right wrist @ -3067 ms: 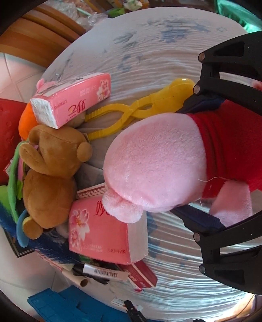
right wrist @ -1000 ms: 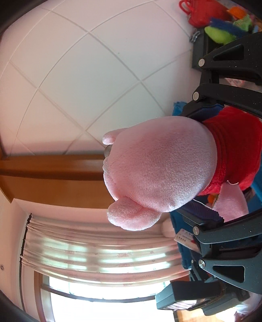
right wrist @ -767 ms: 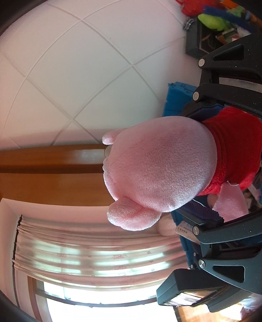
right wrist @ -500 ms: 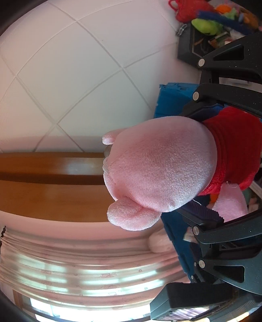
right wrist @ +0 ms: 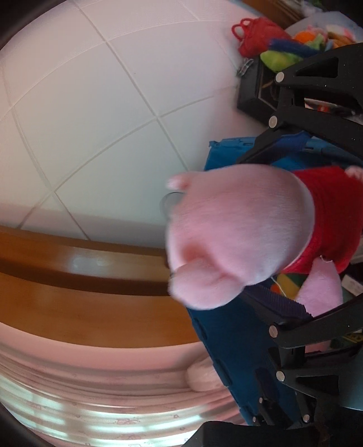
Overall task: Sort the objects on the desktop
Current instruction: 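Open both grippers to drop the box and plush into the crate, then move both grippers back over the heap of items, then grasp the pink-white toothpaste tube with left gripper while right grasps the yellow toy clamp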
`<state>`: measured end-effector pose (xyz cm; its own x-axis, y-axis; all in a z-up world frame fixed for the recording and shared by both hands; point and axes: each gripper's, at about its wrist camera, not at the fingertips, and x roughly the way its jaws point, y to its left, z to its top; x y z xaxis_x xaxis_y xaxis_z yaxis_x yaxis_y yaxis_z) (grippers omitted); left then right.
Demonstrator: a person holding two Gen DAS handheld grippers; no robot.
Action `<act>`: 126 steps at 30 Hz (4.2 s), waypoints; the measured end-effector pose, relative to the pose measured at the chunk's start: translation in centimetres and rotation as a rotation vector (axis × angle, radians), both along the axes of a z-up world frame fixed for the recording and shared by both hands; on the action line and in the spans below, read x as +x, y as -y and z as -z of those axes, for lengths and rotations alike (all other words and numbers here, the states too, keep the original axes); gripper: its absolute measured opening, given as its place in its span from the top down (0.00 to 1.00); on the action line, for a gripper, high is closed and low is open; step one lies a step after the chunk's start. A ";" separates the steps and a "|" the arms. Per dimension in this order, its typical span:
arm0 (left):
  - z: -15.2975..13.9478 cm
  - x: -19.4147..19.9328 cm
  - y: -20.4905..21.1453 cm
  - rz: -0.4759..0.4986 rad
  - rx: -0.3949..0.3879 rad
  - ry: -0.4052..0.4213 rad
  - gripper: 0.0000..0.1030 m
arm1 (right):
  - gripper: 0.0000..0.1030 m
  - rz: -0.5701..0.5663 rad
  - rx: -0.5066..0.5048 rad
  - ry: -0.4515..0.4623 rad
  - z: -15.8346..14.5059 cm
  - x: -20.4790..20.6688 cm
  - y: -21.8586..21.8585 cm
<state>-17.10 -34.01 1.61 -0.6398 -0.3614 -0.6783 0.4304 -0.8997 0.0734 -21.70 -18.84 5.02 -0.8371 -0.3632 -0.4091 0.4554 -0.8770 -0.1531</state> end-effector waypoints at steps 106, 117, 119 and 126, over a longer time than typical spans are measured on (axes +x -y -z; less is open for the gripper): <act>31.4 -10.7 -51.1 0.686 0.098 0.330 0.51 | 0.00 0.730 -0.137 0.670 31.3 2.3 -76.5; 31.4 -9.1 -51.1 0.634 0.140 0.301 0.81 | 0.00 0.698 -0.192 0.692 33.0 0.2 -76.0; 31.4 -8.8 -50.5 0.592 0.141 0.306 0.84 | 0.00 0.699 -0.172 0.671 32.9 0.0 -75.5; 31.4 -7.8 -47.6 0.511 0.191 0.303 0.84 | 0.32 0.661 -0.133 0.671 33.8 -1.5 -74.3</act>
